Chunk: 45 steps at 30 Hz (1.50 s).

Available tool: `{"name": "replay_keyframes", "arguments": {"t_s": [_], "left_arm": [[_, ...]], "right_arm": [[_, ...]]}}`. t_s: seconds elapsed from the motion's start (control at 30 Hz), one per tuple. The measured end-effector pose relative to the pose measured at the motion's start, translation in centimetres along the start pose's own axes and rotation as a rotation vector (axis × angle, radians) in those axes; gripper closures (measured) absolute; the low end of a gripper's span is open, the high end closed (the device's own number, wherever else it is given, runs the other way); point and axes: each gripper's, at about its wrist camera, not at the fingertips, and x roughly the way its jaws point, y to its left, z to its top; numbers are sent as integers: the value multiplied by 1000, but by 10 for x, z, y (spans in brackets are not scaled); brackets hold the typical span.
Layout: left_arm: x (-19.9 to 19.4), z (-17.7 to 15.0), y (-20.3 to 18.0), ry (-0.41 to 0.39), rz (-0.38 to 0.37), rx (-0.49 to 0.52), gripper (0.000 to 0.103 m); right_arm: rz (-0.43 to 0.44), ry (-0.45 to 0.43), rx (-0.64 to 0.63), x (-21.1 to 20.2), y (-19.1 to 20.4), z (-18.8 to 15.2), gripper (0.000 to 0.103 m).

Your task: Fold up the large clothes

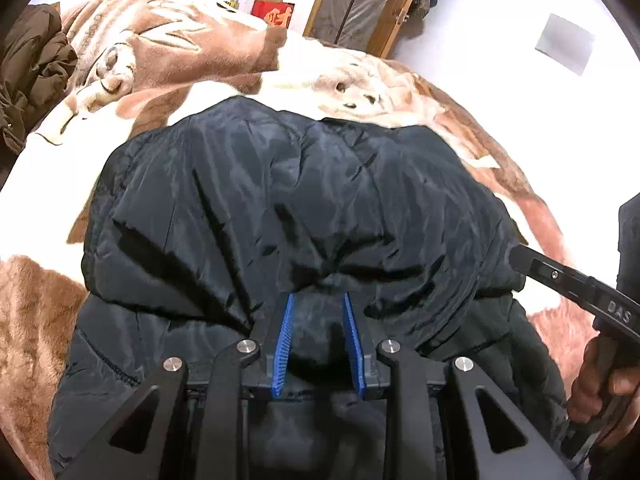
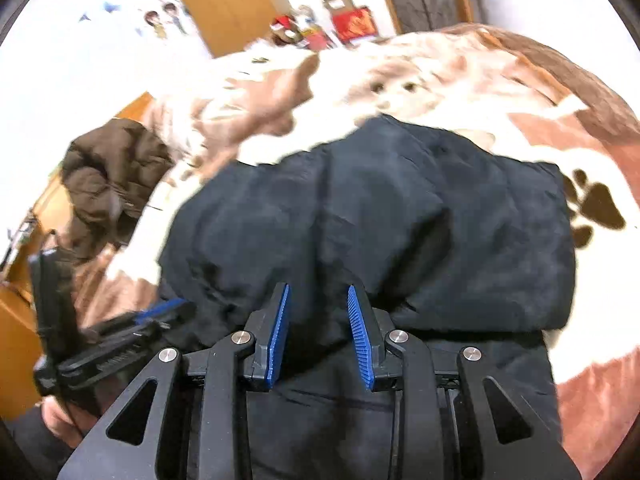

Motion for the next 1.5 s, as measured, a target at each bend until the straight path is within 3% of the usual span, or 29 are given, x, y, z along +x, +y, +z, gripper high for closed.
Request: {"name": "replay_keyframes", "arguments": {"t_s": [0.1, 0.2, 0.27, 0.47, 0.6, 0.7, 0.8, 0.93, 1.03, 1.1, 1.23, 1.33, 1.43, 1.5], "left_arm": [[18, -3, 4, 41, 27, -14, 76], [40, -14, 13, 83, 49, -31, 76], [46, -20, 16, 77, 52, -26, 76], [61, -26, 16, 73, 63, -21, 76], [52, -19, 12, 97, 64, -16, 76], [25, -10, 9, 94, 25, -24, 77], [-11, 7, 7, 6, -1, 0, 76], [-18, 54, 13, -112, 59, 25, 66], [18, 78, 43, -85, 152, -32, 66], [39, 73, 63, -34, 156, -87, 67], [67, 55, 63, -26, 169, -31, 67], [68, 51, 59, -42, 185, -17, 67], [55, 61, 61, -10, 173, -44, 67], [39, 71, 60, -42, 151, -44, 67]], "right_arm": [[13, 59, -45, 31, 11, -3, 73], [-55, 184, -38, 79, -3, -18, 74], [-63, 211, -40, 98, -13, -28, 79], [-100, 208, -86, 108, -17, -34, 81], [-97, 219, -74, 92, -6, -29, 80], [-83, 170, -87, 57, 2, -18, 79], [-63, 34, -142, 17, 13, 5, 78], [-131, -49, -129, 18, 0, 43, 78], [-215, -16, -65, 44, -31, 55, 78], [-258, 43, -31, 65, -56, 46, 78], [-263, 52, -49, 78, -76, 22, 78], [-262, 49, -40, 77, -77, 20, 78], [-252, 65, -22, 61, -72, 31, 78], [-239, 16, -33, 47, -60, 44, 78]]}}
